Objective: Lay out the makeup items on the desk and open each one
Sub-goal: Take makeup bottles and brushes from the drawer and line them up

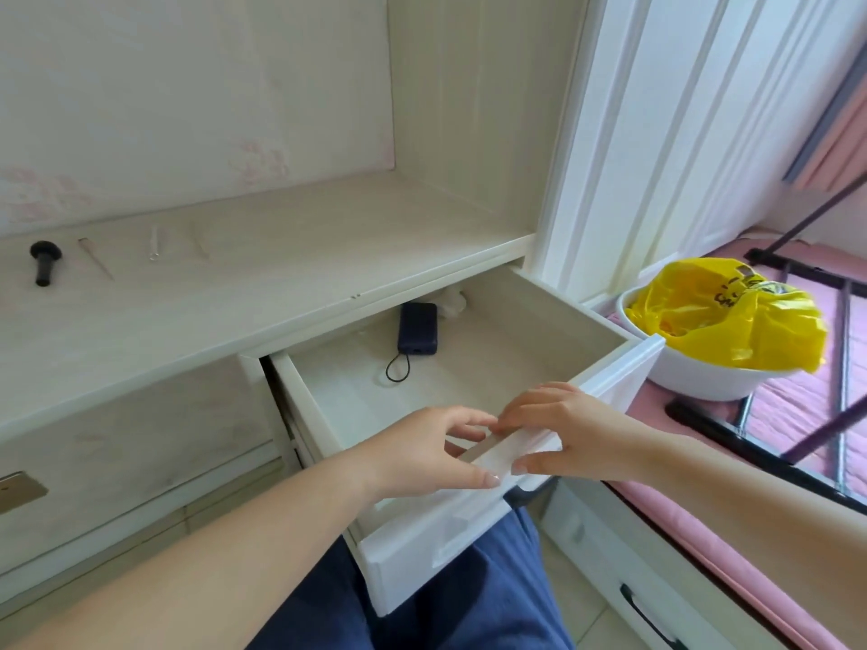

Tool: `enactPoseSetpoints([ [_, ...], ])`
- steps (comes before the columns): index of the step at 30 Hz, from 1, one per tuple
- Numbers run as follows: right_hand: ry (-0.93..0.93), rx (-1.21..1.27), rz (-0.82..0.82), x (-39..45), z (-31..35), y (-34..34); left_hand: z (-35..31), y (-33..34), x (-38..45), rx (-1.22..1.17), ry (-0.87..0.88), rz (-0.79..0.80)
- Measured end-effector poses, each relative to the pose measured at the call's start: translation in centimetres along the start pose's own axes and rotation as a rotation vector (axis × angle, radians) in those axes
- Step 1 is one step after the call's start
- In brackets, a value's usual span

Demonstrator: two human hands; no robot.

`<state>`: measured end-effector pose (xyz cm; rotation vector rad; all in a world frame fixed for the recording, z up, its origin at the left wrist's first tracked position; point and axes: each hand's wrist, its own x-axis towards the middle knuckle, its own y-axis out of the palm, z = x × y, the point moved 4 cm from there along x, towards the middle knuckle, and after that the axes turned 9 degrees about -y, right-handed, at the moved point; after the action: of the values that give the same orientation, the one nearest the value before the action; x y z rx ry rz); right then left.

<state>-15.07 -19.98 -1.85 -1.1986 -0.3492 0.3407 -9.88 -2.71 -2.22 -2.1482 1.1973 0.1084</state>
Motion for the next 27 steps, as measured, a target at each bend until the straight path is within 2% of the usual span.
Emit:
enactPoseSetpoints([
  [7, -0.038, -0.023, -0.058, 0.2, -0.7, 0.5, 0.4, 0.3, 0.2, 0.013, 0.036, -0.033],
  [12, -0.06, -0.022, -0.096, 1.9, -1.1, 0.4, 0.6, -0.9, 0.4, 0.091, 0.036, -0.118],
  [22, -0.055, -0.009, -0.095, 6.2, -1.9, 0.1, 1.3, -4.2, 1.5, 0.15, 0.027, -0.219],
  [25, -0.061, 0.024, -0.136, 7.7, -2.0, -0.3, 1.3, -5.2, 1.8, 0.226, 0.021, -0.243],
  [27, -0.061, 0.018, -0.152, 8.8, -2.0, -0.6, 1.4, -5.9, 1.8, 0.363, 0.018, -0.329],
])
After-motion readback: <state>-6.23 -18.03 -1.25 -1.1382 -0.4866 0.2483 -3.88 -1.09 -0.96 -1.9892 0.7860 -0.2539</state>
